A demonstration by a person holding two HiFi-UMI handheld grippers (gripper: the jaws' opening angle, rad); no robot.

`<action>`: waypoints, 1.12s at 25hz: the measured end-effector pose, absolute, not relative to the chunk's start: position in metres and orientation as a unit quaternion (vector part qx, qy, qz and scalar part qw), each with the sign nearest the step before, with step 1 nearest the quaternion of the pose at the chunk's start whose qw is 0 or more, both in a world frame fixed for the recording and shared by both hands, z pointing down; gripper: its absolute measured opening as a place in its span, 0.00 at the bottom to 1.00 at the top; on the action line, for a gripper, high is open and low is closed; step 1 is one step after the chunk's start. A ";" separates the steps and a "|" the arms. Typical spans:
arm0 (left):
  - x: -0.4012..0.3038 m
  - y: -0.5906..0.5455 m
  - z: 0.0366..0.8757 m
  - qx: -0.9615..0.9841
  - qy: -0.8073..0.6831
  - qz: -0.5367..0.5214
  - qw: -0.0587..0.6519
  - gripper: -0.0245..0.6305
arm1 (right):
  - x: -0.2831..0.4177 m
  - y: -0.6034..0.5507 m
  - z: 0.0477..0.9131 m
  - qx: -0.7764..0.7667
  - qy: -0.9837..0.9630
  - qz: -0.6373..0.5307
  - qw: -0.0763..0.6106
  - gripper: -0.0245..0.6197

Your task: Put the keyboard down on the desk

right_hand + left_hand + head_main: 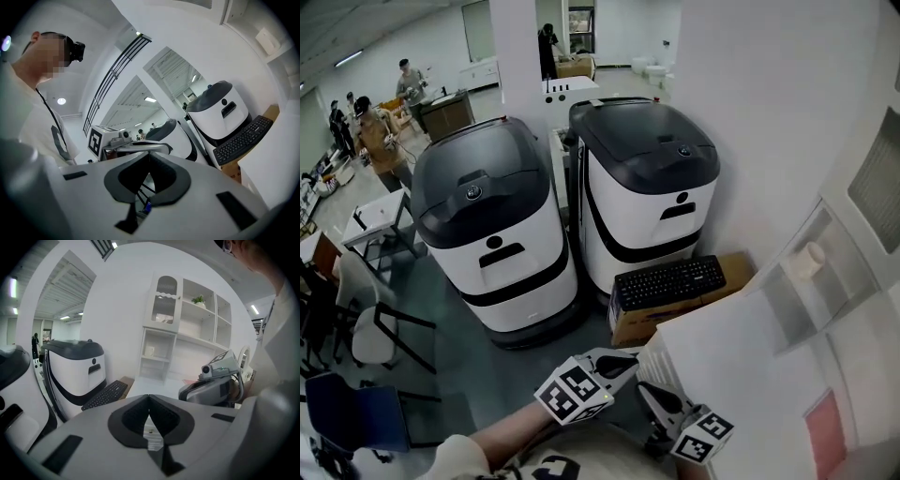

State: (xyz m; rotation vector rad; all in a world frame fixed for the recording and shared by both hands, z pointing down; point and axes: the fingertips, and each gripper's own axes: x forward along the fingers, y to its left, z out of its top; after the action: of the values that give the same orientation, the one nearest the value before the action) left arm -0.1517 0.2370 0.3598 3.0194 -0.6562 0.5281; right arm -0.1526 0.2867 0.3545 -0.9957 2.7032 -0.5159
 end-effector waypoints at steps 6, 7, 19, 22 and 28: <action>-0.169 0.208 0.349 0.962 -0.225 0.155 0.001 0.06 | -0.171 0.263 0.340 -0.303 0.932 -0.165 0.112 0.07; -0.176 0.202 0.347 0.961 -0.232 0.153 0.003 0.06 | -0.176 0.257 0.340 -0.297 0.934 -0.167 0.108 0.07; -0.270 0.125 0.331 0.943 -0.307 0.117 0.040 0.06 | -0.259 0.177 0.331 -0.225 0.954 -0.192 0.055 0.07; -0.298 0.110 0.331 0.938 -0.325 0.110 0.048 0.06 | -0.281 0.160 0.329 -0.207 0.957 -0.198 0.044 0.07; -0.333 0.088 0.323 0.935 -0.331 0.091 0.089 0.06 | -0.297 0.142 0.322 -0.229 0.947 -0.225 0.023 0.07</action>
State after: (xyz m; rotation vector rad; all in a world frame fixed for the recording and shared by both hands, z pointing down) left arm -0.3327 0.0880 0.3229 2.7814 -0.9842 0.2720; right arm -0.2972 0.1415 0.3224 -0.7086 2.9311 -0.6970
